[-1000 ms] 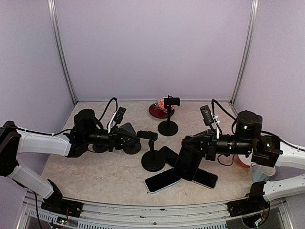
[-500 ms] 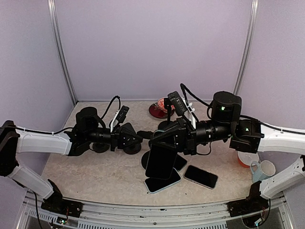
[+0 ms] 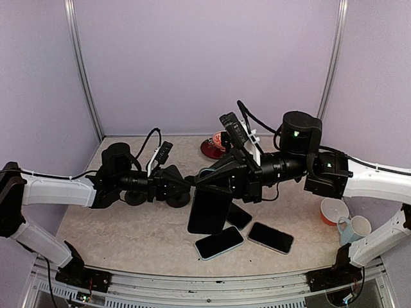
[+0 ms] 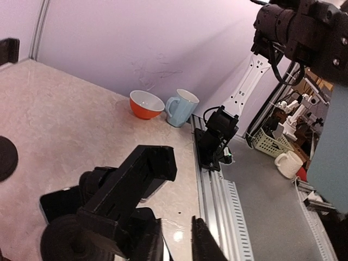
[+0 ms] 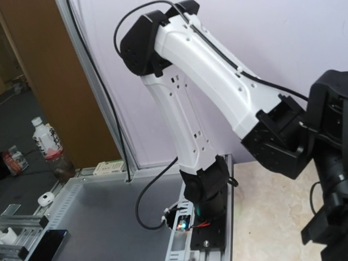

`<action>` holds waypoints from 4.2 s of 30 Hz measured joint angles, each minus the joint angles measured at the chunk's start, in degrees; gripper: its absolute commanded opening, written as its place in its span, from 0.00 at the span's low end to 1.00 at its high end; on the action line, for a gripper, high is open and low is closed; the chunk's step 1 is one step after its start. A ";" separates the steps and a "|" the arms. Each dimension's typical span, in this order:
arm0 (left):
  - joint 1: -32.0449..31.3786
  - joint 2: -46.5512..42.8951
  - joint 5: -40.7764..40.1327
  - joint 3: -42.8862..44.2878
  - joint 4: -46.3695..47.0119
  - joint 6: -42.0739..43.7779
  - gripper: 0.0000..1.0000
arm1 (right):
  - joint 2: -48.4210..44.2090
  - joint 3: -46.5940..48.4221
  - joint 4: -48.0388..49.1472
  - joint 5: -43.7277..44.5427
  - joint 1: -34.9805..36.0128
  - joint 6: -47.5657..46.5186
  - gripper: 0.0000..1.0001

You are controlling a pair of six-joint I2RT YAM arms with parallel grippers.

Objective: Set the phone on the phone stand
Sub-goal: Move the phone stand to the center of the board, then install the phone on the phone stand.

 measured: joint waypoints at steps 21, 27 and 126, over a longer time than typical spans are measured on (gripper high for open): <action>5.42 -2.54 6.14 -4.42 12.39 -9.16 0.57 | -9.81 -3.06 -1.64 5.62 -0.24 -1.01 0.00; 6.60 -1.95 5.57 -4.28 12.57 -9.03 0.59 | -9.25 -3.06 -1.62 5.86 -0.35 -0.98 0.00; -0.57 5.57 5.86 -0.39 15.04 -15.23 0.00 | 16.61 -2.78 11.87 -6.99 -11.82 0.11 0.00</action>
